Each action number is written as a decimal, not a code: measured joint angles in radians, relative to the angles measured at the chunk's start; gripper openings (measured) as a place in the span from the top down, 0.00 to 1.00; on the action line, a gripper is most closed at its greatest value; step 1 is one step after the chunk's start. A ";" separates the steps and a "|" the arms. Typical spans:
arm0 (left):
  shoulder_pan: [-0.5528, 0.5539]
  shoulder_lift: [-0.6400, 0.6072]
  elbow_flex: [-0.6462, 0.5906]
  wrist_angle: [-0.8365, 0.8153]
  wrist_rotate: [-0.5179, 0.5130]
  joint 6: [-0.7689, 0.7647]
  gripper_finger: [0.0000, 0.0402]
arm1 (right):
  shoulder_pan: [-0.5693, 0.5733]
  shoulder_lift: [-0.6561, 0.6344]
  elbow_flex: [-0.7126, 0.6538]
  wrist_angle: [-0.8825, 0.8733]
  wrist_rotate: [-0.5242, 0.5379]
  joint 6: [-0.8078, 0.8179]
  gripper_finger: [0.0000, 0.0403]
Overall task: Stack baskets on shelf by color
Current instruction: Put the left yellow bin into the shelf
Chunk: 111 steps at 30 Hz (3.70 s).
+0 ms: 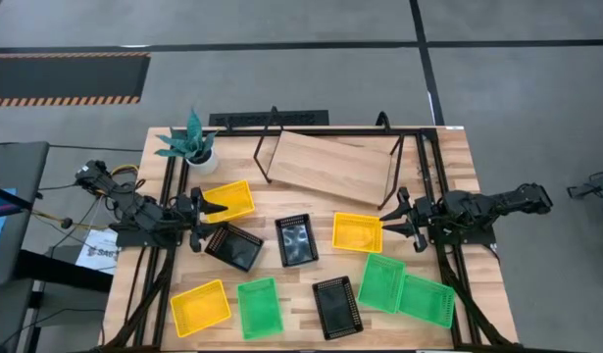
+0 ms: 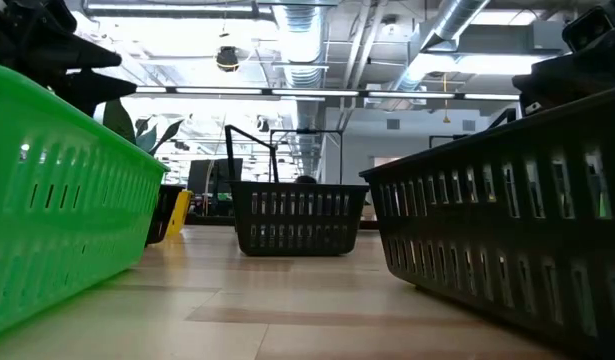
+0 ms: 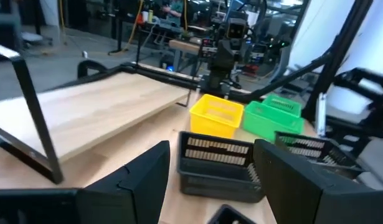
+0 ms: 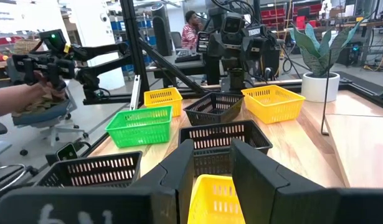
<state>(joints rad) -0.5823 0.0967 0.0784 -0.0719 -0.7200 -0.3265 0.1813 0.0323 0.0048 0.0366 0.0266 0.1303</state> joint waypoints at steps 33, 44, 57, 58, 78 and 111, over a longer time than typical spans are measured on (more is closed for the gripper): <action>0.000 0.009 0.004 0.361 0.027 -0.209 0.45 | 0.061 0.143 0.197 0.101 0.310 0.227 0.68; 0.000 0.061 0.116 0.357 0.078 -0.123 0.45 | 0.055 0.794 0.643 -0.003 0.343 0.075 0.68; 0.000 0.060 0.182 0.351 0.077 0.054 0.45 | -0.061 1.569 1.250 -0.052 0.327 -0.294 0.57; 0.000 0.060 0.182 0.351 0.077 0.054 0.45 | -0.069 1.619 1.290 -0.051 0.310 -0.313 0.55; 0.000 0.060 0.182 0.336 0.086 0.049 0.45 | -0.118 2.290 1.899 -0.079 0.205 -0.524 0.50; 0.000 0.060 0.182 0.289 0.085 0.046 0.45 | -0.183 2.432 2.078 -0.295 0.099 -0.557 0.51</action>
<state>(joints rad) -0.5827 0.1562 0.2600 0.2171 -0.6346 -0.2806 -0.0016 2.4641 2.0827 -0.2582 0.1255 -0.4271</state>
